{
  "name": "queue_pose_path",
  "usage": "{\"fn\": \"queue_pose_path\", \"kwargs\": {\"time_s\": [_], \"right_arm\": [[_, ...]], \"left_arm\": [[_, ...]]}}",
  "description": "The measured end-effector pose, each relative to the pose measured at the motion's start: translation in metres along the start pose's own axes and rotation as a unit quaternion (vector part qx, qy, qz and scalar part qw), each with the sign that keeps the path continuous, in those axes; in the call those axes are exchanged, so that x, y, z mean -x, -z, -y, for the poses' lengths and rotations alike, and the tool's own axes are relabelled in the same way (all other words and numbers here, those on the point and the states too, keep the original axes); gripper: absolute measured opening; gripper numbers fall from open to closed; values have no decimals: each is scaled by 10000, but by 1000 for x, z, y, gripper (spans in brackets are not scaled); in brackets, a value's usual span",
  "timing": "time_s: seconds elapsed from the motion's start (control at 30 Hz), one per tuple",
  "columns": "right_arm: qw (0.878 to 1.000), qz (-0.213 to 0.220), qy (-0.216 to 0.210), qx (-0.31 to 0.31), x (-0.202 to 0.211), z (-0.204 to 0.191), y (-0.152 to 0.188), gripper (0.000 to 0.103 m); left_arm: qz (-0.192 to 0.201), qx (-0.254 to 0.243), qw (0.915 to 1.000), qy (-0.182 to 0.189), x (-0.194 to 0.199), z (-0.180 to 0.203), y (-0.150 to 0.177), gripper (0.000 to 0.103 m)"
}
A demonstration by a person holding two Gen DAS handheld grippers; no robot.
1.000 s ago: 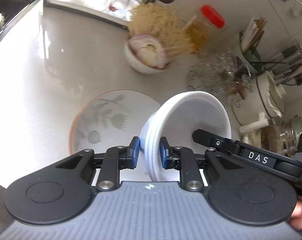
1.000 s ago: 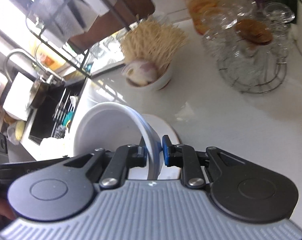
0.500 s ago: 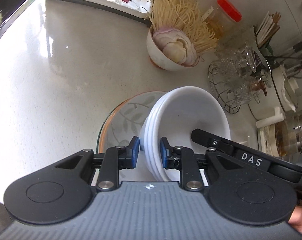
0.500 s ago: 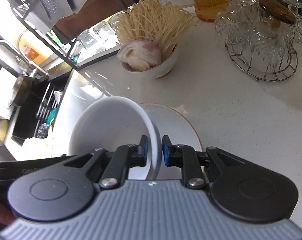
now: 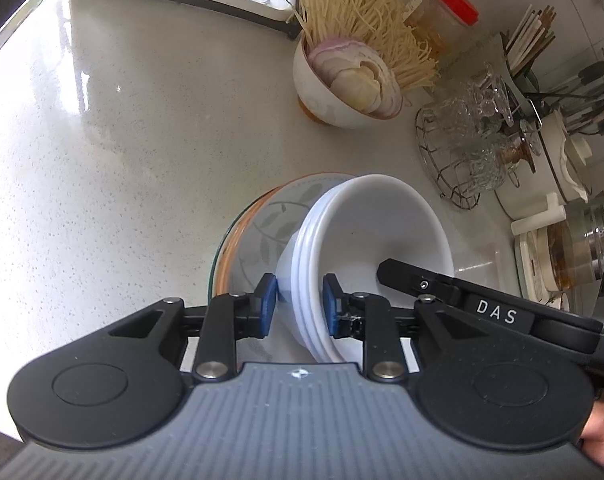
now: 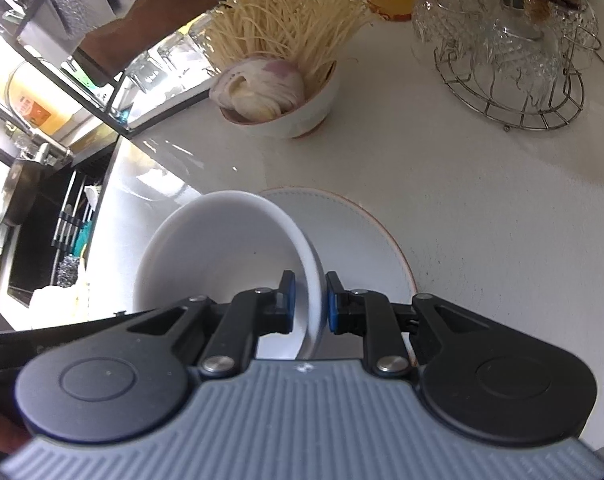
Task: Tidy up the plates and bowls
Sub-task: 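Carry the tilted white bowl with both grippers over the plate stack, then lower the white bowl onto the plate stack and open both grippers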
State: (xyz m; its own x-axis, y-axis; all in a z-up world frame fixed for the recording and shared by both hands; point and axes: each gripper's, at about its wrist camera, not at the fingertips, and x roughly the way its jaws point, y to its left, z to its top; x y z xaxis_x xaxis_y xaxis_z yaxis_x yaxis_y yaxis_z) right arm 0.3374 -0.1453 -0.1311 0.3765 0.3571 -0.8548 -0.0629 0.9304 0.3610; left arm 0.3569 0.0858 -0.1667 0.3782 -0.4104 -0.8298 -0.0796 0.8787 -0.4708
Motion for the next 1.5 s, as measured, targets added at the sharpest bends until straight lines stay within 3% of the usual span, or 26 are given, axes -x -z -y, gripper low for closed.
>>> {"fn": "queue_pose_path", "kwargs": {"time_s": [0.37, 0.53, 0.6, 0.67, 0.83, 1.0, 1.1, 1.3, 1.5], "right_arm": [[9994, -140, 246, -209, -6, 1, 7, 19], [9997, -17, 171, -180, 5, 4, 2, 19], [9997, 78, 96, -221, 13, 6, 2, 26], [9995, 243, -21, -206, 23, 7, 3, 48], [9979, 608, -93, 181, 53, -2, 5, 47], [9925, 1080, -381, 439, 98, -11, 4, 47], [9865, 1419, -560, 603, 128, -19, 7, 47], [9731, 1960, -870, 846, 176, -27, 24, 47], [9636, 2283, -961, 1010, 217, -26, 53, 48]], "left_arm": [[-150, 38, 9999, 69, -11, -7, -1, 28], [52, 36, 10000, 9, 0, -3, -3, 41], [204, 28, 9998, -52, 8, 0, -4, 46], [358, -17, 9993, -136, 19, 4, -3, 47], [776, -138, 9966, -249, 50, 18, 3, 47], [1366, -329, 9892, -407, 96, 44, 14, 47], [1766, -705, 9795, -661, 123, 68, 26, 47], [2274, -877, 9681, -585, 172, 97, 57, 47], [2741, -1079, 9526, -762, 210, 120, 93, 47]]}}
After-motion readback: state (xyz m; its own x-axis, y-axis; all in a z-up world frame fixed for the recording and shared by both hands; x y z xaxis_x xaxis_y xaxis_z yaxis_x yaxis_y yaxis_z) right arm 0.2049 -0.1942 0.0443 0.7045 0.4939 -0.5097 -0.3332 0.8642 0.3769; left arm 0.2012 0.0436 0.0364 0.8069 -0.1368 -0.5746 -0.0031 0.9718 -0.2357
